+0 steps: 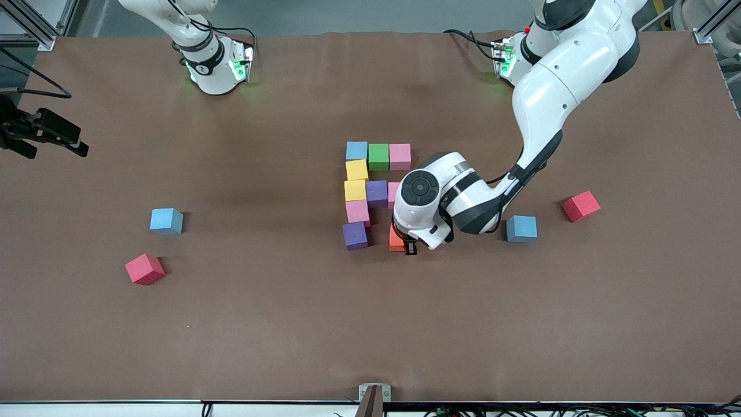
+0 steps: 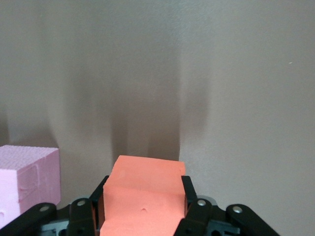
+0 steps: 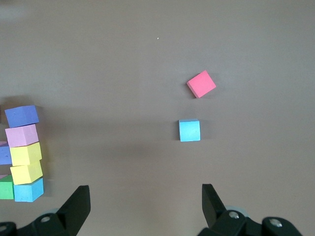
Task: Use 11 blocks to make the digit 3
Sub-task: 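Lower the orange cube beside the purple cube with the left gripper and release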
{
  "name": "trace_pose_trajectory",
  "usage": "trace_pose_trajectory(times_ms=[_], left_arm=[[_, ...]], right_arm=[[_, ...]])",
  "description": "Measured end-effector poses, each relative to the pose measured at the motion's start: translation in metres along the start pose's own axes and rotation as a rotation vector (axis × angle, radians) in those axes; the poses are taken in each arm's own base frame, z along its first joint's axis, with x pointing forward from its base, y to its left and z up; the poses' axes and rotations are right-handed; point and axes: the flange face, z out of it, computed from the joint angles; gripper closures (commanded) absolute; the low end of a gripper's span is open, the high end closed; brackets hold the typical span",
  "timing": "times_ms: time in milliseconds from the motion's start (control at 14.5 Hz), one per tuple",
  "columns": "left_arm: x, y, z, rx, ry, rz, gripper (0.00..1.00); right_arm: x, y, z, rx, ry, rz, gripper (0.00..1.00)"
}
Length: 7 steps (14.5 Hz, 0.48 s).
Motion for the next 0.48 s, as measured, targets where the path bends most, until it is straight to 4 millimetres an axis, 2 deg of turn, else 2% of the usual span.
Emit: trace_pose_trajectory(times_ms=[275,482], left_arm=[[-0.015,-0.014,0.003,0.009,0.002,-0.035,0.93],[-0.020,-0.019,0.008,0.009,0.010,-0.046,0.93]], right_arm=[[0.000,-0.004,-0.005,0.000,0.012,-0.006,0.00],[-0.001,0.004,-0.018,-0.004,0.036,0.009,0.00]])
